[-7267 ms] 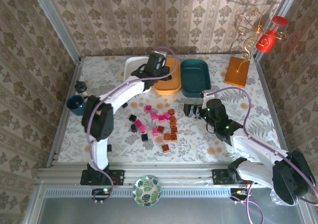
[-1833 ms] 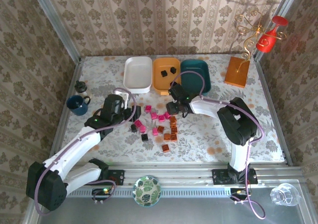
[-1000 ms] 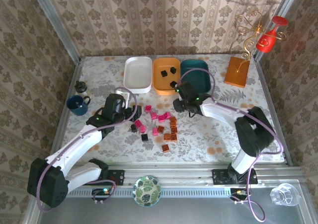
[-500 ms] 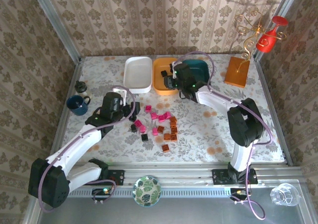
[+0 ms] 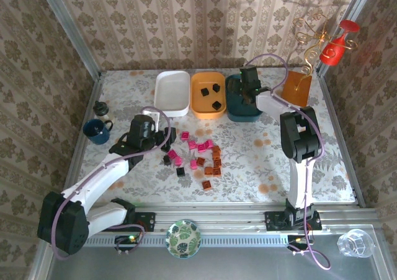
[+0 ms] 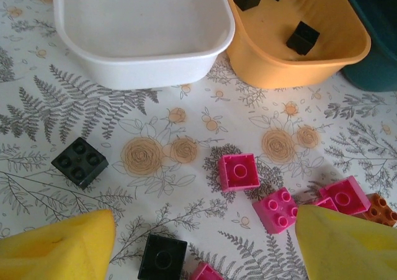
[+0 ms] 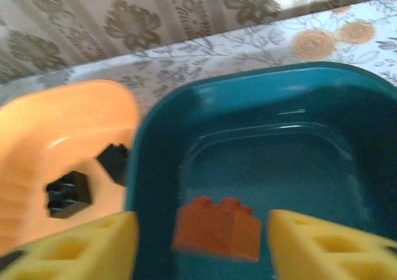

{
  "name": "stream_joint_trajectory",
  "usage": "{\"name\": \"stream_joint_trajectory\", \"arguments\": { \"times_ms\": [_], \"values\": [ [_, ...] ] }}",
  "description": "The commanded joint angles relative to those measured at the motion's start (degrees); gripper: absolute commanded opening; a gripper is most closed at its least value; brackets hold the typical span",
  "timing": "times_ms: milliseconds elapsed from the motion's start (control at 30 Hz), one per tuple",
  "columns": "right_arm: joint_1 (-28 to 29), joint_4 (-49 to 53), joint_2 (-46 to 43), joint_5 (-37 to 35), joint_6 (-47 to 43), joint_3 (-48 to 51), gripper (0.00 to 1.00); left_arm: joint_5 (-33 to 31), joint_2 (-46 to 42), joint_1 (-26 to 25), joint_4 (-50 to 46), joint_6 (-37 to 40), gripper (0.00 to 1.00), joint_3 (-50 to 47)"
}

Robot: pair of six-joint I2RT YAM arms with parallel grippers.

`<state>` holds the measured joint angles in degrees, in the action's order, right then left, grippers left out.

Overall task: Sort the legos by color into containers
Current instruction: Place the lego in the container, then pick up the lego from the center of the table.

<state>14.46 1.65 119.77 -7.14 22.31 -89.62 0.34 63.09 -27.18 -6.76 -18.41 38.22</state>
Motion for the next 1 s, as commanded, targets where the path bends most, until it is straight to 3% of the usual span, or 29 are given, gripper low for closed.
{"name": "stream_joint_trajectory", "arguments": {
  "times_ms": [0,167,333,500,633,967],
  "values": [
    [0.7,3.5,-2.8,-1.3,-2.6,-0.4,0.71,1.3,0.2,0.5,0.0,-0.8,0.78,-0.6],
    [4.1,2.8,-17.0,-1.1,-6.1,12.2,0.76,2.4,-1.7,0.6,-1.4,-1.3,0.78,-3.1],
    [14.2,3.6,-29.9,0.5,-8.6,28.4,0.78,2.6,-4.9,2.8,-2.8,-1.7,0.79,-6.2],
    [21.9,10.1,-35.5,-1.4,-9.2,35.7,0.79,3.5,-5.7,3.8,-3.8,-1.2,0.79,-6.7],
    [24.7,13.0,-36.5,-0.5,-8.5,38.6,0.77,4.1,-4.7,3.8,-3.0,-1.3,0.79,-6.5],
    [28.3,15.5,-26.2,-2.5,-7.6,34.5,0.79,5.1,-5.7,3.8,-2.3,-2.5,0.79,-7.3]
  ]
}}
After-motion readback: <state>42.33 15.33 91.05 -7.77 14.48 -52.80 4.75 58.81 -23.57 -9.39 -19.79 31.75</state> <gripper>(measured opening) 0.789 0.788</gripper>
